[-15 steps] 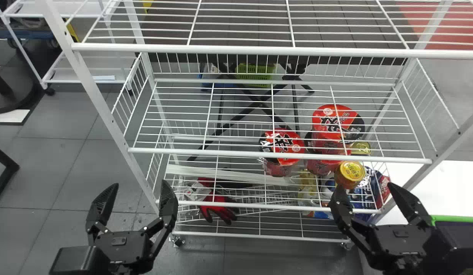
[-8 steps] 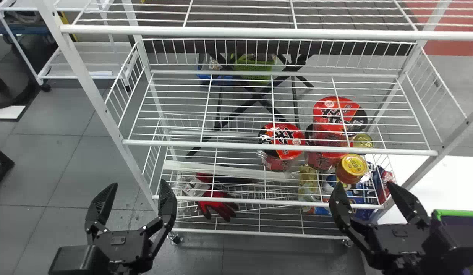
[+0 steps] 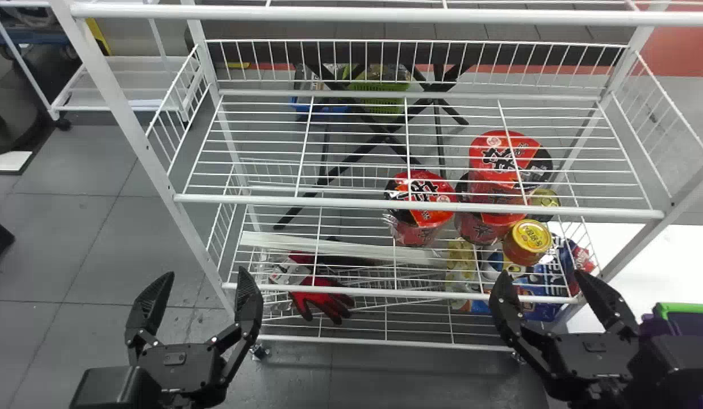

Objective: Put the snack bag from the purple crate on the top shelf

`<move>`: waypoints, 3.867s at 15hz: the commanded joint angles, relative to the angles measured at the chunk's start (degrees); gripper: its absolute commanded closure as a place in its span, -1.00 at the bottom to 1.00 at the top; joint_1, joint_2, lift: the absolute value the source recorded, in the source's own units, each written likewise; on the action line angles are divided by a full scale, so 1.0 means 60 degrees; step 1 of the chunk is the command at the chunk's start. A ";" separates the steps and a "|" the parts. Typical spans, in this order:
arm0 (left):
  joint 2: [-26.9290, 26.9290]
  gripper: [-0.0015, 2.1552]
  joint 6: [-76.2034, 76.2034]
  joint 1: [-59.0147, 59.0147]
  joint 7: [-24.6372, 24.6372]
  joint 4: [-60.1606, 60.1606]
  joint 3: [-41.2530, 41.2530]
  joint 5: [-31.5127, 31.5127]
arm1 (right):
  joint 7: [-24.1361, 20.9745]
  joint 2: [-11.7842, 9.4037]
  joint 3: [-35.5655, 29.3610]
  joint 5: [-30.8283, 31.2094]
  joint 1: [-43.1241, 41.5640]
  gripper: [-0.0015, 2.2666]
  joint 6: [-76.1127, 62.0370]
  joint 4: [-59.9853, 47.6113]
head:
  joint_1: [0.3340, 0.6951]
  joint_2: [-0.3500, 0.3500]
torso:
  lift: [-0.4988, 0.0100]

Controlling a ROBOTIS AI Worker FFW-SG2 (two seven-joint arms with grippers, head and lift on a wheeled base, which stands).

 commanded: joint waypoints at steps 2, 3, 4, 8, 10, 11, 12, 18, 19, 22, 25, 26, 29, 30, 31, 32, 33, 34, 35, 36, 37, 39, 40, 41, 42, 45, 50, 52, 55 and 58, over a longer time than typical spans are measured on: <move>0.0016 -0.89 0.0003 0.0034 0.0000 -0.0064 0.0014 -0.0001 | -0.0029 -0.0015 0.0008 0.0000 0.0007 -0.99 0.0006 -0.0020 | 1.00 0.05 | -0.63; 0.0031 -0.89 0.0003 0.0034 0.0000 -0.0079 0.0014 -0.0001 | -0.0029 -0.0015 0.0008 0.0000 0.0021 -0.99 0.0006 -0.0020 | 1.00 0.05 | -0.65; 0.0031 -0.89 0.0033 0.0048 0.0000 -0.0108 0.0014 -0.0001 | -0.0029 -0.0015 0.0023 0.0000 0.0021 -0.99 0.0006 -0.0020 | 1.00 0.05 | -0.66; 0.0045 -0.89 -0.0026 0.0122 0.0000 -0.0152 0.0014 -0.0001 | -0.0029 0.0000 0.0023 0.0044 0.0065 -0.99 0.0006 -0.0078 | 1.00 0.06 | -0.72; 0.0045 -0.89 -0.0085 0.0151 0.0000 -0.0152 0.0014 -0.0001 | -0.0029 0.0015 0.0023 0.0059 0.0065 -0.99 0.0006 -0.0078 | 1.00 0.06 | -0.76; 0.0060 -0.89 -0.0114 0.0166 0.0000 -0.0152 0.0014 -0.0001 | -0.0029 0.0029 0.0023 0.0074 0.0065 -0.99 0.0006 -0.0078 | 1.00 0.06 | -0.77; 0.0060 -0.89 -0.0114 0.0166 0.0015 -0.0152 0.0029 -0.0001 | -0.0029 0.0044 0.0023 0.0074 0.0065 -0.99 0.0006 -0.0078 | 1.00 0.06 | -0.79; 0.0089 -0.89 -0.0143 0.0151 0.0000 -0.0108 0.0043 0.0014 | 0.0029 0.0088 0.0023 0.0000 0.0036 -0.99 -0.0462 0.0083 | 1.00 0.07 | -0.82; 0.0089 -0.89 -0.0143 0.0136 0.0000 -0.0093 0.0058 0.0014 | 0.0029 0.0103 0.0023 0.0000 0.0007 -0.99 -0.0492 0.0127 | 1.00 0.07 | -0.82; 0.0089 -0.89 -0.0143 0.0092 0.0000 -0.0064 0.0058 0.0043 | -0.0059 0.0088 0.0125 0.0074 -0.0008 -0.99 -0.1078 0.0288 | 1.00 0.07 | -0.82; 0.0089 -0.89 -0.0085 0.0019 0.0000 -0.0005 0.0029 0.0058 | -0.1172 -0.0044 0.0506 0.1187 0.0285 -1.00 -0.3421 0.0654 | 1.00 0.07 | -0.82; 0.0060 -0.89 -0.0085 0.0004 0.0000 0.0009 0.0029 0.0058 | -0.1274 -0.0088 0.0506 0.1172 0.0373 -1.00 -0.3714 0.0581 | 1.00 0.05 | -0.82; 0.0045 -0.89 -0.0085 -0.0083 -0.0015 0.0141 -0.0030 0.0043 | -0.1421 -0.0293 -0.0007 0.0938 0.1076 -1.00 -0.3304 -0.0547 | 1.00 0.02 | -0.82; 0.0075 -0.89 -0.0085 -0.0142 -0.0015 0.0185 -0.0088 0.0058 | -0.1406 -0.0337 -0.0387 0.0850 0.1354 -1.00 -0.2923 -0.1045 | 1.00 -0.01 | -0.82; 0.0075 -0.89 -0.0085 -0.0171 -0.0015 0.0200 -0.0118 0.0058 | -0.1392 -0.0410 -0.0827 0.0660 0.1603 -1.00 -0.2425 -0.1484 | 1.00 -0.04 | -0.82; 0.0075 -0.89 -0.0085 -0.0201 -0.0015 0.0214 -0.0132 0.0058 | -0.1362 -0.0454 -0.1310 0.0469 0.1794 -0.99 -0.2074 -0.1777 | 1.00 -0.09 | -0.81; 0.0089 -0.89 -0.0085 -0.0215 -0.0015 0.0244 -0.0147 0.0058 | -0.1333 -0.0498 -0.1764 0.0249 0.1926 -0.99 -0.1752 -0.1968 | 1.00 -0.14 | -0.81; 0.0104 -0.89 -0.0085 -0.0230 -0.0015 0.0258 -0.0162 0.0072 | -0.1289 -0.0498 -0.2321 -0.0073 0.2072 -0.99 -0.1517 -0.2114 | 1.00 -0.27 | -0.81; 0.0118 -0.89 -0.0085 -0.0245 -0.0015 0.0258 -0.0162 0.0087 | -0.1289 -0.0498 -0.2702 -0.0190 0.2189 -0.99 -0.1429 -0.2217 | 1.00 -0.35 | -0.81; 0.0118 -0.89 -0.0055 -0.0259 -0.0015 0.0258 -0.0176 0.0102 | -0.1289 -0.0498 -0.3185 -0.0498 0.2336 -0.99 -0.1283 -0.2334 | 1.00 -0.43 | -0.81; 0.0133 -0.89 -0.0026 -0.0274 -0.0015 0.0258 -0.0176 0.0102 | -0.1289 -0.0498 -0.3625 -0.0717 0.2438 -0.99 -0.1195 -0.2451 | 1.00 -0.58 | -0.81; 0.0133 -0.89 -0.0026 -0.0274 -0.0015 0.0258 -0.0176 0.0116 | -0.1318 -0.0454 -0.4548 -0.1274 0.2512 -0.99 -0.1195 -0.2481 | 1.00 -0.71 | -0.81; 0.0133 -0.89 -0.0026 -0.0274 -0.0015 0.0258 -0.0191 0.0116 | -0.1318 -0.0425 -0.4943 -0.1450 0.2555 -0.99 -0.1195 -0.2451 | 1.00 -0.79 | -0.81; 0.0148 -0.89 -0.0026 -0.0274 -0.0015 0.0258 -0.0206 0.0116 | -0.1318 -0.0410 -0.5324 -0.1611 0.2585 -0.99 -0.1136 -0.2305 | 1.00 -0.95 | -0.81; 0.0148 -0.89 -0.0026 -0.0274 -0.0015 0.0258 -0.0206 0.0131 | -0.1289 -0.0396 -0.5661 -0.1845 0.2555 -0.99 -0.1107 -0.2012 | 1.00 -1.00 | -0.81; 0.0148 -0.89 -0.0085 -0.0274 -0.0015 0.0346 -0.0176 0.0190 | -0.0718 -0.0146 -0.6847 -0.2548 0.1940 -0.99 -0.0404 -0.0576 | 1.00 -1.00 | -0.81; 0.0118 -0.89 -0.0026 -0.0274 -0.0015 0.0390 -0.0176 0.0175 | 0.1318 0.0103 -0.9162 -0.4057 0.0446 -0.99 0.3991 0.1226 | 1.00 -1.00 | -0.81; 0.0104 -0.89 0.0033 -0.0332 -0.0015 0.0449 -0.0176 0.0160 | 0.2300 0.0190 -0.9967 -0.4145 -0.0491 -0.99 0.6979 0.1519 | 1.00 -1.00 | -0.81; 0.0075 -0.89 0.0033 -0.0332 -0.0015 0.0434 -0.0191 0.0116 | 0.2695 0.0044 -0.9982 -0.4057 -0.0931 -1.00 0.8473 0.1943 | 1.00 -1.00 | -0.81; 0.0060 -0.89 0.0003 -0.0303 0.0000 0.0449 -0.0176 0.0116 | 0.3120 -0.0190 -0.9616 -0.3735 -0.1238 -0.98 0.9206 0.2471 | 1.00 -1.00 | -0.81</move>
